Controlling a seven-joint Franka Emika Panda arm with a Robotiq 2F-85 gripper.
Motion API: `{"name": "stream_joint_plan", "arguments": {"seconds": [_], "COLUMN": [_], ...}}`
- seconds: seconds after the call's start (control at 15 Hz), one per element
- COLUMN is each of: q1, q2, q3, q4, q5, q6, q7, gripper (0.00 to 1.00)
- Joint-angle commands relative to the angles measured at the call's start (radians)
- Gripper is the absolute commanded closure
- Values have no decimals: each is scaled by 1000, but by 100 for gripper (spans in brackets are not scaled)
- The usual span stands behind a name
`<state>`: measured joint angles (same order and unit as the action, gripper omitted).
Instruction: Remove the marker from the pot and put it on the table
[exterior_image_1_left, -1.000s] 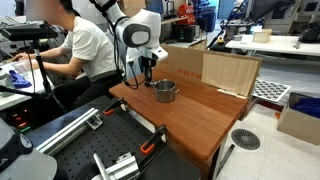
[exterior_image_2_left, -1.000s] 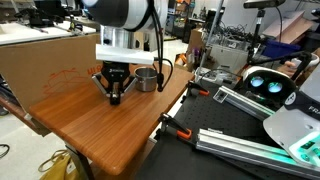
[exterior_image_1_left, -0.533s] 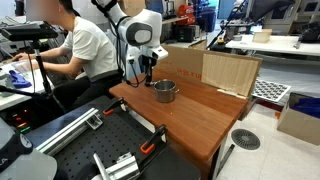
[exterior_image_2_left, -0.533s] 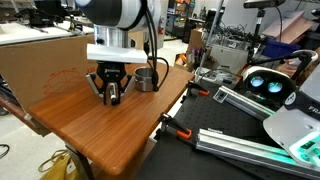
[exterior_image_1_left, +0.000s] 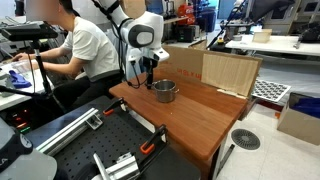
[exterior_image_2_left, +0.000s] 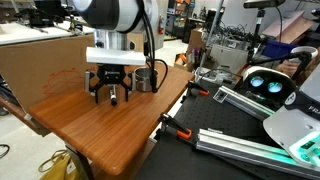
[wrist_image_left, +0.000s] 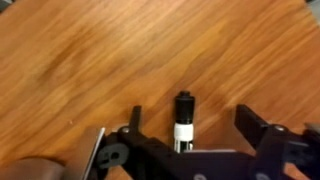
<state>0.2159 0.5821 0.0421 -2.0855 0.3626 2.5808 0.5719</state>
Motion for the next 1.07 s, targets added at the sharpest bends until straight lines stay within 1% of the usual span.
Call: {"name": "stream_joint_plan", "arguments": {"seconds": [0.0, 0.2, 0.4, 0.6, 0.73, 0.87, 0.93, 1.0], "q1": [11, 6, -18, -46, -68, -81, -51, -59], "q2": [-1, -39, -109, -233, -333, -426, -347, -390], "q3": [-13, 4, 49, 99, 127, 128, 105, 105], "q4": [14, -18, -59, -150, -222, -280, -210, -241], "q5": [-15, -3, 34, 98, 168, 225, 167, 182], "q6": [-32, -15, -11, 2, 11, -5, -6, -7], "q7": [22, -1, -47, -123, -191, -244, -177, -197], "gripper": [0, 0, 0, 0, 0, 0, 0, 0]}}
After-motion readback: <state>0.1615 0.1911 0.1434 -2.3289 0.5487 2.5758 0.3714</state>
